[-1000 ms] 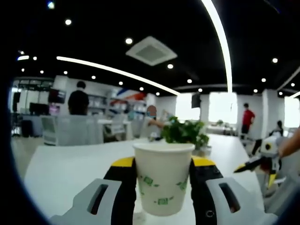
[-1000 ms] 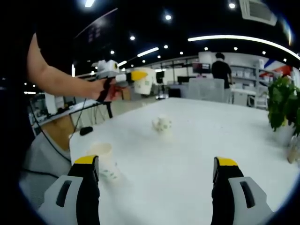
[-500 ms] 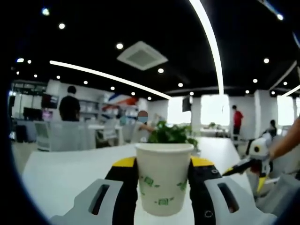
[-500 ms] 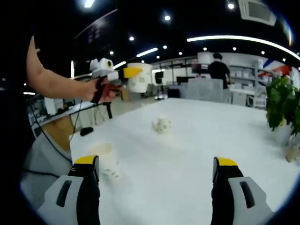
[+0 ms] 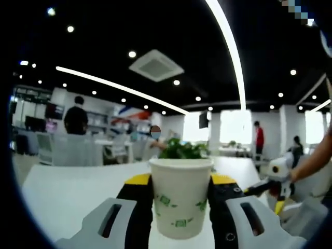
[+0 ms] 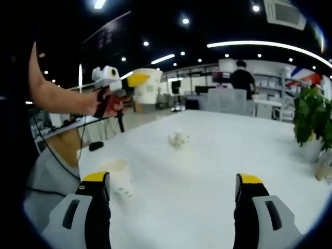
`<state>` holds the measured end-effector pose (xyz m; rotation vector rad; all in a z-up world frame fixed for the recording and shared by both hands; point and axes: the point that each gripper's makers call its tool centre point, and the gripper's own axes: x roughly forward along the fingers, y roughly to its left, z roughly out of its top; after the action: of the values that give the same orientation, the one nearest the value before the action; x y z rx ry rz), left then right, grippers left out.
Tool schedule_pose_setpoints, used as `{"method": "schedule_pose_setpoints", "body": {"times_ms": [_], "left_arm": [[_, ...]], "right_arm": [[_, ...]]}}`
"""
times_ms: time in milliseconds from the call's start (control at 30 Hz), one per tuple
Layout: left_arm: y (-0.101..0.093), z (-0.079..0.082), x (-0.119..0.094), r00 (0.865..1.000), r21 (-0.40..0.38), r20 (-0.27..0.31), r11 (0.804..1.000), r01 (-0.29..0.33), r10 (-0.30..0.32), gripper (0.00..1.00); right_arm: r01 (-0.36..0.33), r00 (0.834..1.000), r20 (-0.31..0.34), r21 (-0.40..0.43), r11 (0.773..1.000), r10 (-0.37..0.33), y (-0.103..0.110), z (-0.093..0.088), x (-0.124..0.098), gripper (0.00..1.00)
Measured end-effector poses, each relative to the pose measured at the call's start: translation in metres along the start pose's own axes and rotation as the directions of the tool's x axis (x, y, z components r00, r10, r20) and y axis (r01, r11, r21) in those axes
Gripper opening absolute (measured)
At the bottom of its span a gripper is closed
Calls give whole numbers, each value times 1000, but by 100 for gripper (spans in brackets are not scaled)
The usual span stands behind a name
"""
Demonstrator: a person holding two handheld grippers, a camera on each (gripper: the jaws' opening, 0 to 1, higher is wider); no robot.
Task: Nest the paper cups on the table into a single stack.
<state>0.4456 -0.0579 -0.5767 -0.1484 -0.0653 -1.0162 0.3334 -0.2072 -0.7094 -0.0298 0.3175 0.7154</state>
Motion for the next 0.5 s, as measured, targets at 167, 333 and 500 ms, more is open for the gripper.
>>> {"method": "schedule_pose_setpoints", "body": {"times_ms": [167,333,500], "left_arm": [[-11,-3,-6,1000,0,2,1000,5,-5,39],[-21,-1,-10,1000,-5,12,1000,10,-10,39],[-30,-5,-13,1000,33,-4,999,19,-19,39]], "right_arm": [[0,1000,-1,-1,1000,0,3,-1,-2,99],[2,1000,0,-1,1000,-2,3,-1,-4,99],[2,1000,6,-3,1000,-2,4,0,-5,99]]}}
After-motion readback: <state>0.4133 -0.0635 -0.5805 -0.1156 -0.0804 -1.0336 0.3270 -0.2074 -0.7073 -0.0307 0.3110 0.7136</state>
